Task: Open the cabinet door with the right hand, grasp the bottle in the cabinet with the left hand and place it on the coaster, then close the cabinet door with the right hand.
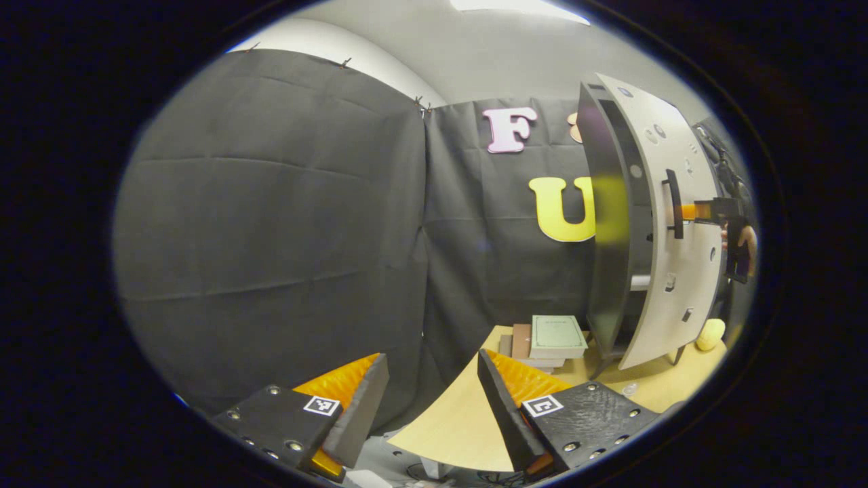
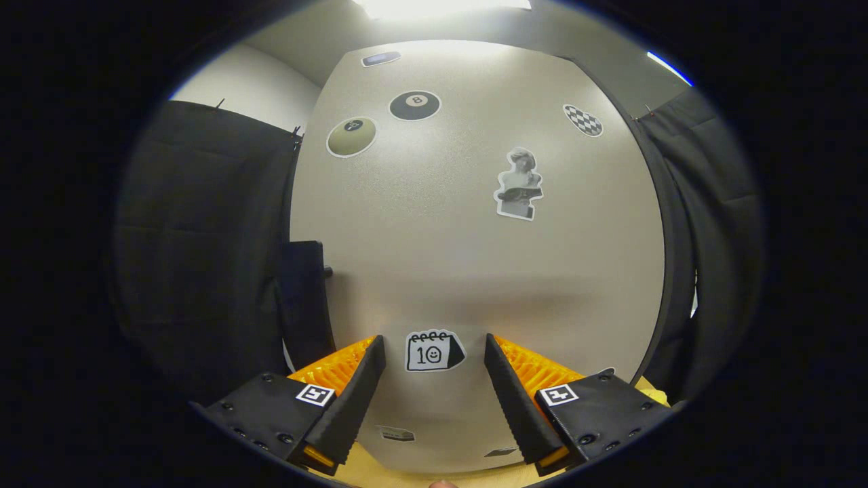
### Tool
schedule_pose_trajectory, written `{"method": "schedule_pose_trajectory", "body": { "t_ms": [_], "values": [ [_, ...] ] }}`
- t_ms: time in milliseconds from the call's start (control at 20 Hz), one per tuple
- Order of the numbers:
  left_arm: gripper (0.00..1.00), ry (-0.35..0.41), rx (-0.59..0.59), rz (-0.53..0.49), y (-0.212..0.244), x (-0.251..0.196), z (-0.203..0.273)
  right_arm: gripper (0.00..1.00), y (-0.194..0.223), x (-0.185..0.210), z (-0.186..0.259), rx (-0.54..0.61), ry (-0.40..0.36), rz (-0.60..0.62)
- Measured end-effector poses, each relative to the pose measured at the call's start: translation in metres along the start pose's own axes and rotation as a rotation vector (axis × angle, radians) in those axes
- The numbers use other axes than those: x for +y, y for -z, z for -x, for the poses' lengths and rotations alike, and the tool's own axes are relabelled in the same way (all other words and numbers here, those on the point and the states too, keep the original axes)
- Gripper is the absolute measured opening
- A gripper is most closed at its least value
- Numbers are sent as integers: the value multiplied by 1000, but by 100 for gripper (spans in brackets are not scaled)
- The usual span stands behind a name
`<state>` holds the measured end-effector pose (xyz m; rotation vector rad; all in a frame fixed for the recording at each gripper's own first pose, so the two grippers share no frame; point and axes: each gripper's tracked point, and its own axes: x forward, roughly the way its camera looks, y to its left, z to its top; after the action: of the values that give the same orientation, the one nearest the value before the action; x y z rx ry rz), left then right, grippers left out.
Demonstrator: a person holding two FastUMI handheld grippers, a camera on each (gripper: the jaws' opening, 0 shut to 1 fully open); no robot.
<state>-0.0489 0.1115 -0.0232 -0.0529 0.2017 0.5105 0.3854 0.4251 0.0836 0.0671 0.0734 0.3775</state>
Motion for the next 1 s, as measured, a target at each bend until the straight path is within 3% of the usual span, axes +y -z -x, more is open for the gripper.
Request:
{"method": "schedule_pose_trajectory", "body": {
  "t_ms": [300,350,550,850,1000],
  "values": [
    [80,15,-11,11,-3,-2,-1,95,5,5,-3,-12,57,71],
    [80,22,-16,8,-3,-3,0,92,6,5,-4,-7,54,64],
    [80,71,-43,-9,-7,-8,-1,95,5,0,4,-5,66,-10],
    [80,223,-88,5,-27,-27,1,92,-14,-19,73,-48,107,-42],
    [80,264,-120,10,-52,-72,5,92,-25,-41,109,-64,115,-7]
  ]
}}
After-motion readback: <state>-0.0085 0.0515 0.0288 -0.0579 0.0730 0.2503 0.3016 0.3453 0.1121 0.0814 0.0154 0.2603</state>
